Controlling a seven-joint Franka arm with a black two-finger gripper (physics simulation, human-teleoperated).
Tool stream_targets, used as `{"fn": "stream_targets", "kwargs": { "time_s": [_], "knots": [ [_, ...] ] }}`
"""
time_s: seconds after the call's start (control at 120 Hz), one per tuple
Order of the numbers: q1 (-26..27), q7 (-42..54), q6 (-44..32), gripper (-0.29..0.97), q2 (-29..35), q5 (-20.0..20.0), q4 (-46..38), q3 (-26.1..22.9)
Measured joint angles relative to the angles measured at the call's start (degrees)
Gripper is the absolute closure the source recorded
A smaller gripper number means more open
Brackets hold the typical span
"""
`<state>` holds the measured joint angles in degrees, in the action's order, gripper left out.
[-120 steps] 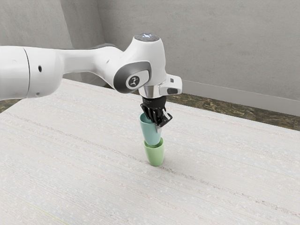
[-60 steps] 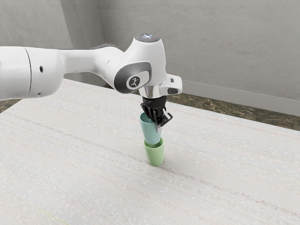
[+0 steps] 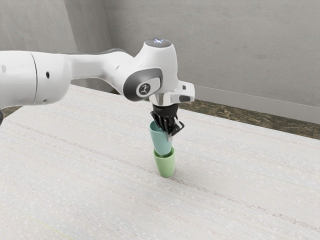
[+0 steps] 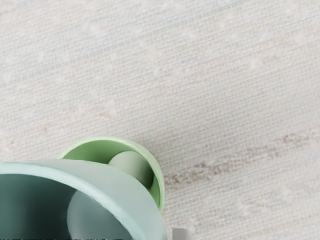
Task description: Place the left cup onto the right cup
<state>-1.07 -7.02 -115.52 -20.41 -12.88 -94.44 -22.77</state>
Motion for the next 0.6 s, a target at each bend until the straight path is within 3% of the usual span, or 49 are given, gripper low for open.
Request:
{"fn": "stream_targets", "kwargs": {
  "time_s": [0.6],
  "knots": [
    [0.0,0.0,0.0,0.78,-0.6,-0.7,0.2,0.2]
  ]
}}
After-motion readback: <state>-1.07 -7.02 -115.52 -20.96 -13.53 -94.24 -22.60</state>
